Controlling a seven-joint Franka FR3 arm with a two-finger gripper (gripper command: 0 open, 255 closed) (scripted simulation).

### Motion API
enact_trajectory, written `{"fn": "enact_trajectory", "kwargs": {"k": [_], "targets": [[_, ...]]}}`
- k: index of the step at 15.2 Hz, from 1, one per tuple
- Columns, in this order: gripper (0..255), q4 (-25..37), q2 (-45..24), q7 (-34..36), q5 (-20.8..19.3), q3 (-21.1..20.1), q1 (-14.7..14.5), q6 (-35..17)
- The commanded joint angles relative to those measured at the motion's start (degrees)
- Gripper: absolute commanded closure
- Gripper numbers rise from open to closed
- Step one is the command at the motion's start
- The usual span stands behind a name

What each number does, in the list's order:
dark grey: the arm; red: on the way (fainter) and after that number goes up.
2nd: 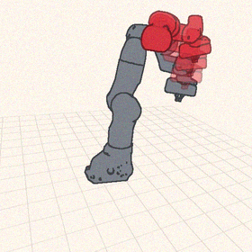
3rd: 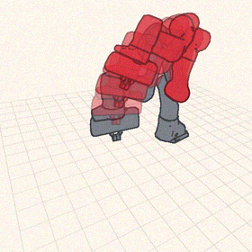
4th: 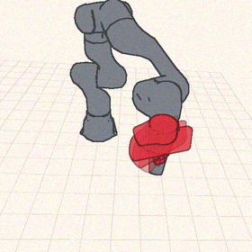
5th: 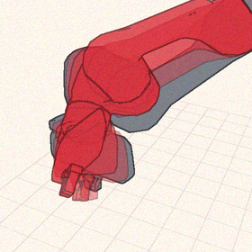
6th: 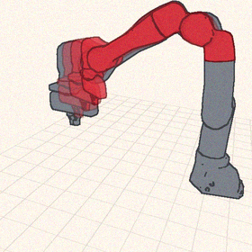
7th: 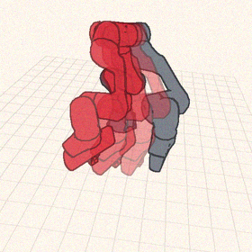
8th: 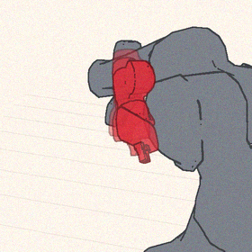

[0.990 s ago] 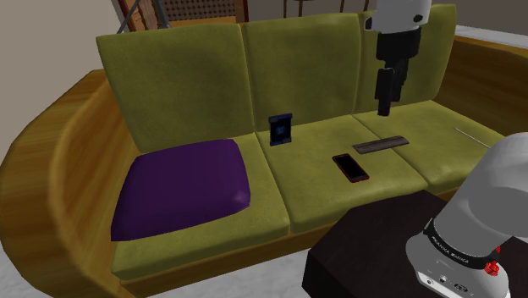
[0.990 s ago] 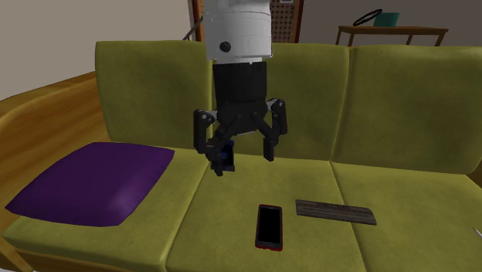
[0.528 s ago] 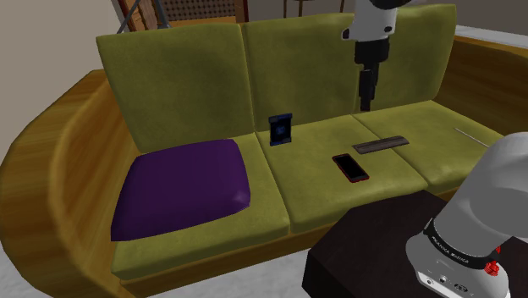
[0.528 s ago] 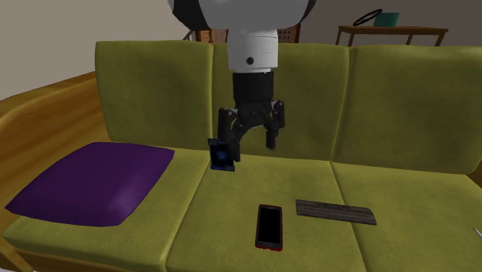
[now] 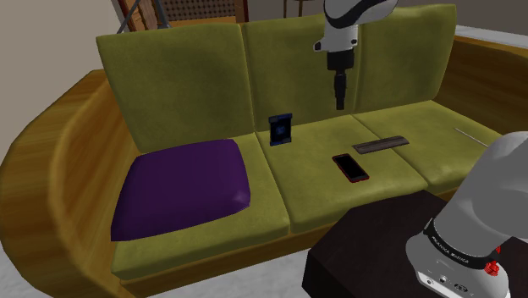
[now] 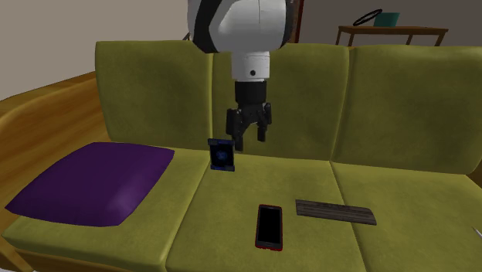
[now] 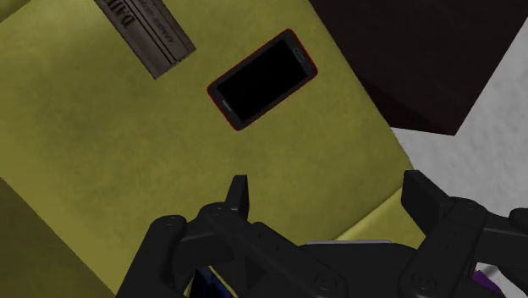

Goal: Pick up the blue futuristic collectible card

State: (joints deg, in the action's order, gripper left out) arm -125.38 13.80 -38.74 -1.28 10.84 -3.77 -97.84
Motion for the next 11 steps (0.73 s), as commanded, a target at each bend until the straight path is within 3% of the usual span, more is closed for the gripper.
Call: {"fn": "enact_trajectory", "kwargs": {"k": [1, 11], "targets": [[0, 3.41, -4.72, -4.16, 0.83, 0.76, -0.44, -0.80], [0, 25.57, -29.54, -22.17, 6.47, 0.49, 0.00, -0.53]]}}
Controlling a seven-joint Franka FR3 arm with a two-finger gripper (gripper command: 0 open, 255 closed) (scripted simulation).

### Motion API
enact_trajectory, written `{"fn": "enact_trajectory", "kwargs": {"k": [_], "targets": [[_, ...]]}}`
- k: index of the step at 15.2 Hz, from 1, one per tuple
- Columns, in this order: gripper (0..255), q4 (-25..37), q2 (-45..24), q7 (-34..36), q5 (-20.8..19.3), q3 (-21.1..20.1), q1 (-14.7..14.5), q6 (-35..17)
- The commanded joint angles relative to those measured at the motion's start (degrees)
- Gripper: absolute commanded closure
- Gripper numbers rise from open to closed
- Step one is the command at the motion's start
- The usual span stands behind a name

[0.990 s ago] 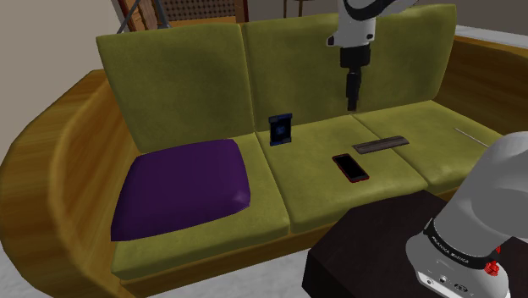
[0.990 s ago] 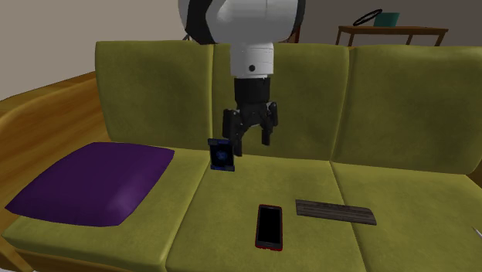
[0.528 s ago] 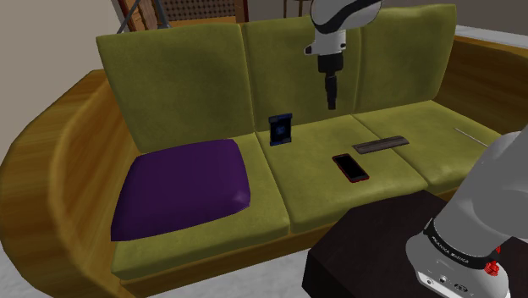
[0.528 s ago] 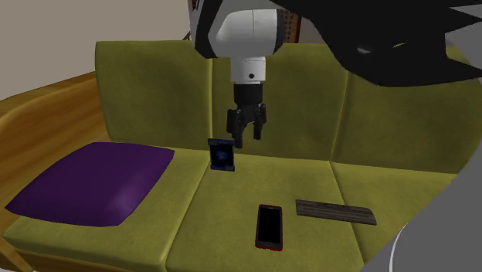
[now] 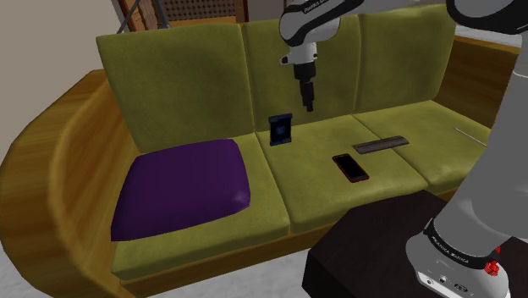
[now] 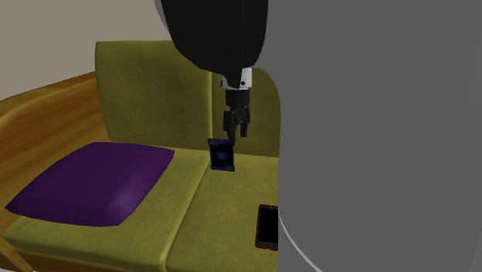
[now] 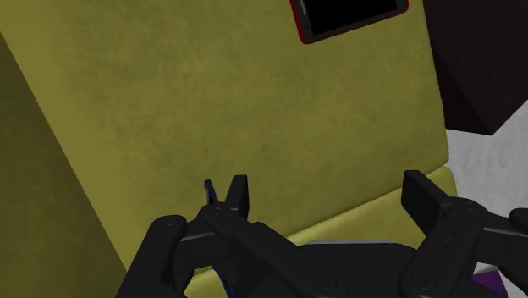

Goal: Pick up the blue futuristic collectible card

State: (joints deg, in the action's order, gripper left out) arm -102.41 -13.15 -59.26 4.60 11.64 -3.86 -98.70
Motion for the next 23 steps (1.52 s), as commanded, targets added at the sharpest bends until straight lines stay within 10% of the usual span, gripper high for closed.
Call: {"fn": "enact_trajectory", "kwargs": {"k": [1, 8, 18, 19, 23], "targets": [[0, 5.32, -5.09, -3.13, 1.05, -0.67, 0.30, 0.82], [0, 28.15, -23.49, -11.59, 3.10, -4.00, 1.81, 6.84], [0, 25.17, -25.27, -11.98, 3.34, -4.16, 1.76, 2.11], [255, 25.17, -25.30, -11.96, 3.35, -4.17, 1.75, 2.08], [255, 25.26, -25.36, -11.97, 3.35, -4.17, 1.76, 2.11]]}}
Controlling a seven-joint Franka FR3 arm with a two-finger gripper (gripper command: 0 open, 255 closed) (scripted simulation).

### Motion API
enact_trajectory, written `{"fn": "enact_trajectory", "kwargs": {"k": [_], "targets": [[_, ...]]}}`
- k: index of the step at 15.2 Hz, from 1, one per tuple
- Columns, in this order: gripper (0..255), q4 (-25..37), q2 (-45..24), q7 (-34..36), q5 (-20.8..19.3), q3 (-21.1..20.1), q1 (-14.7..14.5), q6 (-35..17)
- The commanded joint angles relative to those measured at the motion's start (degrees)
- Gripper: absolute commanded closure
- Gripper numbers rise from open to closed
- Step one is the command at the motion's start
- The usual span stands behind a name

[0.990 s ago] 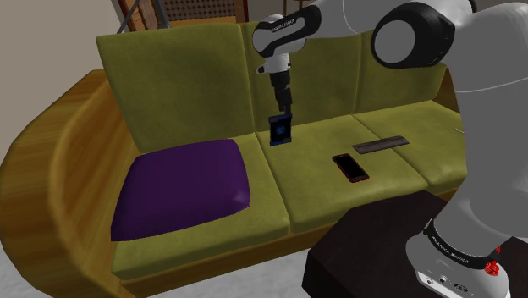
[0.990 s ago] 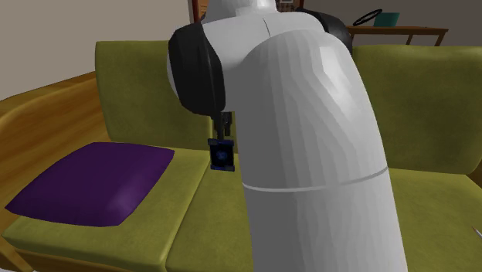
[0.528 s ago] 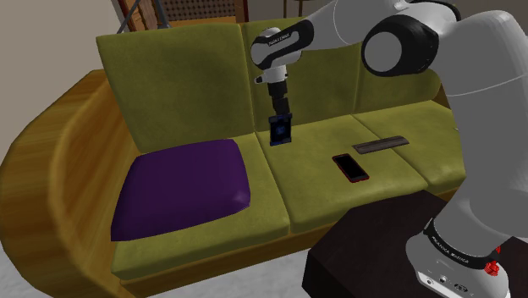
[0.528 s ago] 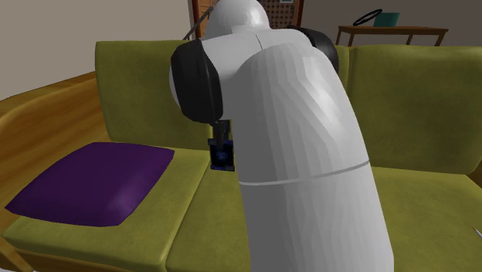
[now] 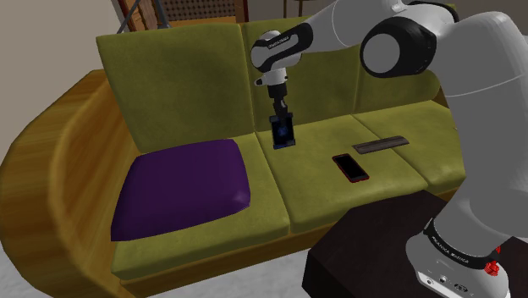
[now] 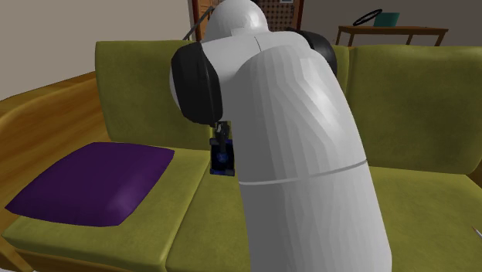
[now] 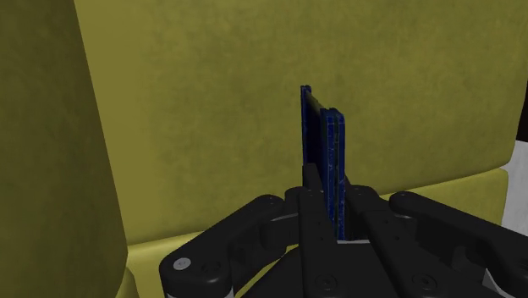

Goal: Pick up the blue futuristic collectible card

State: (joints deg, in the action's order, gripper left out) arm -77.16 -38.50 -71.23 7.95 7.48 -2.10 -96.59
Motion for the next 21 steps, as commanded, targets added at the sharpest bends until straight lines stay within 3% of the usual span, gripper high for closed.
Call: {"fn": "enact_trajectory", "kwargs": {"k": [1, 5, 21], "targets": [[255, 0.01, -0.01, 0.00, 0.00, 0.00, 0.00, 0.00], [255, -0.08, 0.08, -0.01, -0.01, 0.01, 0.00, 0.00], [255, 7.03, 2.92, 0.80, -0.42, 0.21, 0.24, 9.89]]}}
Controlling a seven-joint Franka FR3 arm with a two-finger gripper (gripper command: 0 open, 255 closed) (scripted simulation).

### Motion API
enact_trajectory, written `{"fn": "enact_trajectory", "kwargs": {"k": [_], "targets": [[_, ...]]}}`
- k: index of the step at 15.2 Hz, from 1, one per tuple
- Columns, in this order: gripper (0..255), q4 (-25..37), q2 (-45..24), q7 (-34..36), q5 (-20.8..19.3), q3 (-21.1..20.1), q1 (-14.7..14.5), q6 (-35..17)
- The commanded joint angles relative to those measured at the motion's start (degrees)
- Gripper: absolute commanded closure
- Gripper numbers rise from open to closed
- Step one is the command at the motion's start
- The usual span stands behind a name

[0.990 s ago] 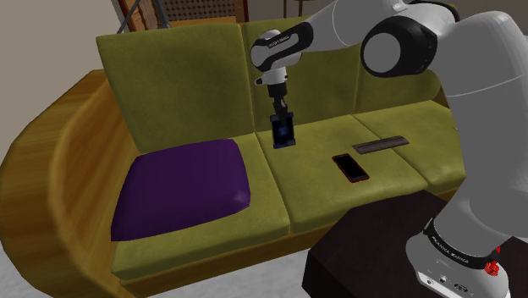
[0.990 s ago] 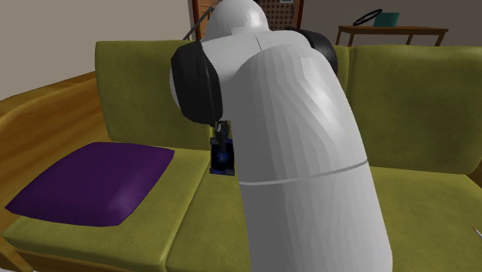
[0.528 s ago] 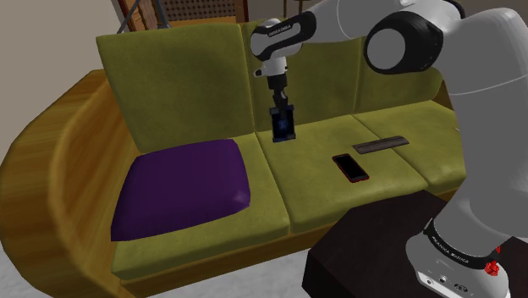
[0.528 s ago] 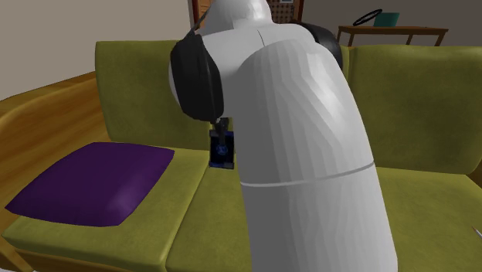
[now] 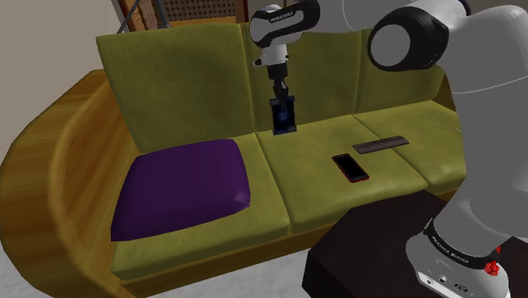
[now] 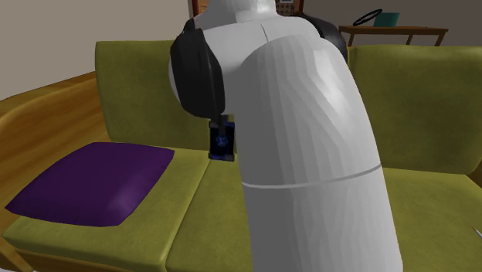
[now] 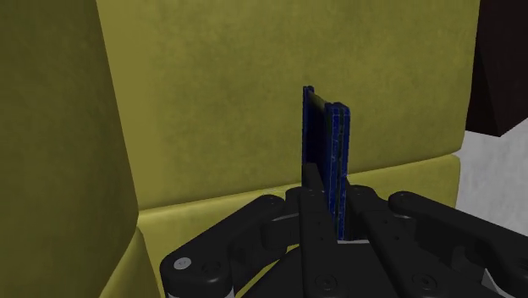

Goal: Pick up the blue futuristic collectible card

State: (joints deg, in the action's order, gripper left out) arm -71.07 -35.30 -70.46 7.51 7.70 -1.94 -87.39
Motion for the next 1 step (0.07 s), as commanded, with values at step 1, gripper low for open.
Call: {"fn": "enact_trajectory", "kwargs": {"k": [1], "targets": [[255, 0.95, -0.29, 0.03, 0.01, -0.01, 0.08, 0.69]]}}
